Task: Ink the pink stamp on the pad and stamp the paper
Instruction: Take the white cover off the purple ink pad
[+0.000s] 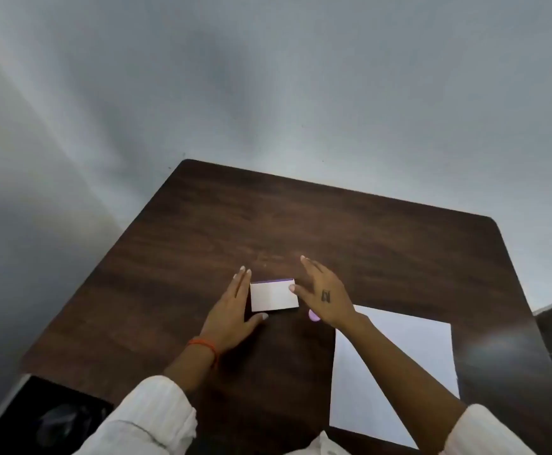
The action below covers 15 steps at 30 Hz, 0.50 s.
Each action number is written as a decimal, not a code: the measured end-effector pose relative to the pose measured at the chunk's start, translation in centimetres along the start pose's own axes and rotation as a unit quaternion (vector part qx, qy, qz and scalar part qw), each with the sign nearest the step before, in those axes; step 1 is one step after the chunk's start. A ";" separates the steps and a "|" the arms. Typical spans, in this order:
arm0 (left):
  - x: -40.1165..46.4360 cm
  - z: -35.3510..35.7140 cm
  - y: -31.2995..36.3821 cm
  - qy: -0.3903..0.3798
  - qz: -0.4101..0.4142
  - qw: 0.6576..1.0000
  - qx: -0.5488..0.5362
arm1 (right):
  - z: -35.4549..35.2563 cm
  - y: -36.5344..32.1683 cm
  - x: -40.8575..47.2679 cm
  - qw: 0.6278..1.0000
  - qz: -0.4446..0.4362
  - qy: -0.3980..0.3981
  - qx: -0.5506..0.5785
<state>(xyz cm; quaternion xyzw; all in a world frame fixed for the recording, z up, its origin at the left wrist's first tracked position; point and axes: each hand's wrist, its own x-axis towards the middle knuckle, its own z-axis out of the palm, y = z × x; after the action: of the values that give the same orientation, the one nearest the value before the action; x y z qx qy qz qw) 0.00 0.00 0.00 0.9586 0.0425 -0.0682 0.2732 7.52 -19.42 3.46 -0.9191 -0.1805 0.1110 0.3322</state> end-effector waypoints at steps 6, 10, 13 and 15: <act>1.5 0.0 -0.3 -0.068 0.010 0.997 0.032 | 1.3 0.7 1.7 0.986 0.015 -0.137 -0.091; 2.3 -0.2 -0.4 -0.089 0.019 0.995 0.049 | 2.2 0.8 2.4 0.976 0.001 -0.173 -0.135; 2.6 -0.3 -0.3 -0.090 0.022 0.995 0.045 | 2.5 0.8 2.6 0.973 -0.003 -0.170 -0.159; 2.8 -0.4 -0.4 -0.085 0.022 0.995 0.038 | 2.4 0.8 2.7 0.973 -0.008 -0.163 -0.164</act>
<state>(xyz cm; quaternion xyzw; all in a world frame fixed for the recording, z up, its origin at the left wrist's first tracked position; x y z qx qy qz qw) 2.72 0.67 -0.28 0.9598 -0.0048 -0.1448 0.2406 9.40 -17.54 0.89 -0.9291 -0.2554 0.2259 0.1435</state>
